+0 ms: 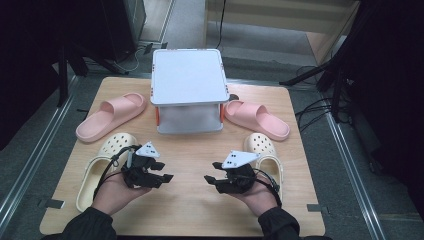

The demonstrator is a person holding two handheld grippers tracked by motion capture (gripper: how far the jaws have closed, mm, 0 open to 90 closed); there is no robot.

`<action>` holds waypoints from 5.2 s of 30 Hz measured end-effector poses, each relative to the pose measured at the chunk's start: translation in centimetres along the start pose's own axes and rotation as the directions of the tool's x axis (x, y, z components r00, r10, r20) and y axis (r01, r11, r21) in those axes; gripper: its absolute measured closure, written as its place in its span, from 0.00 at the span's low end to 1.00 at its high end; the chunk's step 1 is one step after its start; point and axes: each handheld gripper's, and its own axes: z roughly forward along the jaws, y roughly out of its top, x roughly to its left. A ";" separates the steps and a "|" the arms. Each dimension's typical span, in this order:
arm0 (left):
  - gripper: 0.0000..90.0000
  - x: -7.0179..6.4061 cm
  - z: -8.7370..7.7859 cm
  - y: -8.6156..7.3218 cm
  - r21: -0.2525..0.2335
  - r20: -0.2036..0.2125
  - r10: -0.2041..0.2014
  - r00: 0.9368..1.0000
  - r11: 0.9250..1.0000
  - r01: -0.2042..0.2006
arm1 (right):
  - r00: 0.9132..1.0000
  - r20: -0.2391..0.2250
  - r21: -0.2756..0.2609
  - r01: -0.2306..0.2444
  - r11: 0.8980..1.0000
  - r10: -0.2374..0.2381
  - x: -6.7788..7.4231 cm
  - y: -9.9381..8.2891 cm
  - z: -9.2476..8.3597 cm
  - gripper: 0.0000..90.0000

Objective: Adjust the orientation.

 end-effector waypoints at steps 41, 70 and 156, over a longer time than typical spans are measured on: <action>0.57 2.8 -8.0 -5.1 -0.046 -0.126 -0.202 0.971 0.979 0.198 | 0.998 -0.041 0.066 -0.040 0.997 0.042 -1.3 1.3 1.4 0.48; 0.73 7.2 -6.2 -6.8 -0.037 -0.199 -0.345 0.917 0.938 0.344 | 0.999 -0.015 0.099 -0.039 0.994 0.041 -1.5 1.0 1.8 0.45; 0.81 1.8 -2.5 3.2 -0.001 0.053 -0.050 0.997 0.999 0.050 | 0.986 -0.016 0.042 -0.162 0.986 0.163 -2.3 0.3 3.2 0.70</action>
